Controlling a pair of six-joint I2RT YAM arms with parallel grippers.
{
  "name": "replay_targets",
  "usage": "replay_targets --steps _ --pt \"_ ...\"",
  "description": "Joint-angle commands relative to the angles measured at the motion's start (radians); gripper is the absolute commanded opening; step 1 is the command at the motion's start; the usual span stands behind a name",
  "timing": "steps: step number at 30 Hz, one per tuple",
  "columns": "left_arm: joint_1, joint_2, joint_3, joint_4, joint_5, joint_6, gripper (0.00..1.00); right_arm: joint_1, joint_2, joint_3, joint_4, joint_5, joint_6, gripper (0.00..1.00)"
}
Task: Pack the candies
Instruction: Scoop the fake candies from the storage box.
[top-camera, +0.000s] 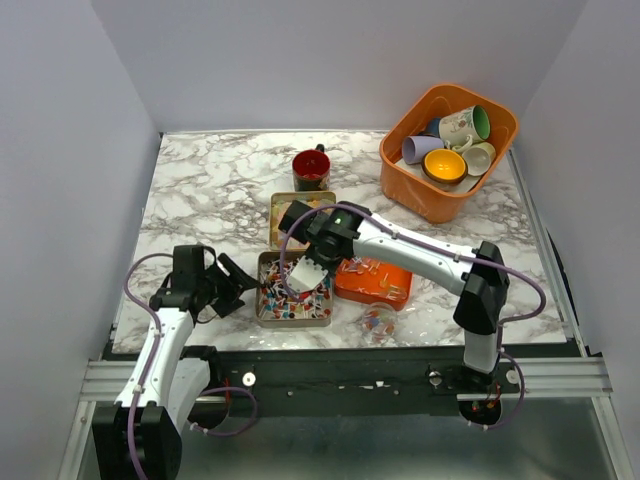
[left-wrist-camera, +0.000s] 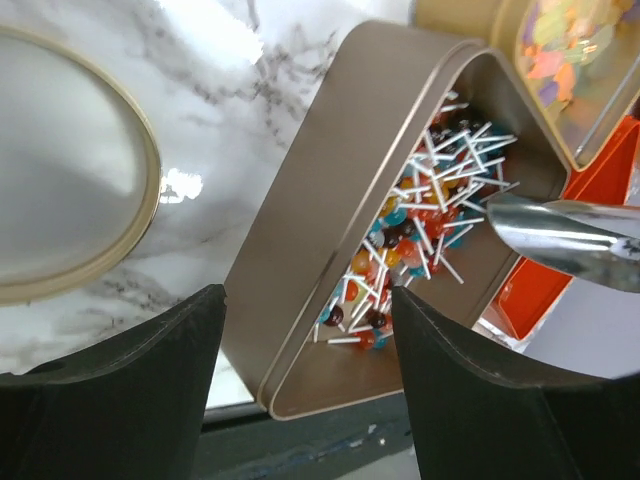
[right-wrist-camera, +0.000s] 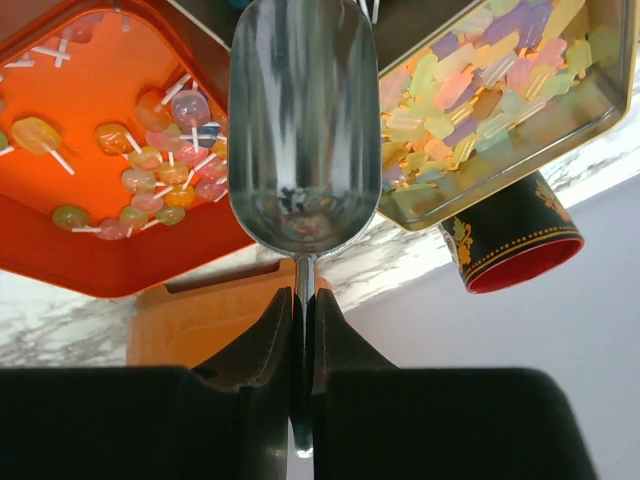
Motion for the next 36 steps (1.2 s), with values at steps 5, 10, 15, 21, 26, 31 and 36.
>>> replay_targets --steps 5,10,15,21,26,31,36 --pt "-0.009 0.025 -0.033 -0.128 0.065 -0.131 0.75 0.050 0.051 0.005 0.044 0.334 -0.041 0.01" --pt "-0.047 0.022 -0.065 -0.063 0.125 -0.146 0.73 0.073 0.112 0.056 -0.029 0.435 0.018 0.01" --pt "-0.061 -0.039 -0.102 -0.013 0.144 -0.148 0.73 0.110 0.115 -0.019 -0.037 0.450 0.067 0.01" --pt "-0.067 -0.067 -0.132 0.086 0.170 -0.148 0.67 0.182 0.155 -0.030 -0.132 0.340 0.211 0.01" --pt "-0.073 -0.052 -0.132 0.106 0.168 -0.136 0.65 0.202 0.227 0.096 -0.207 0.213 0.321 0.01" --pt "-0.073 -0.003 -0.134 0.126 0.165 -0.131 0.61 0.202 0.281 0.213 -0.247 0.105 0.414 0.01" --pt "-0.081 0.031 -0.136 0.139 0.168 -0.125 0.59 0.202 0.240 0.108 -0.154 0.049 0.445 0.01"
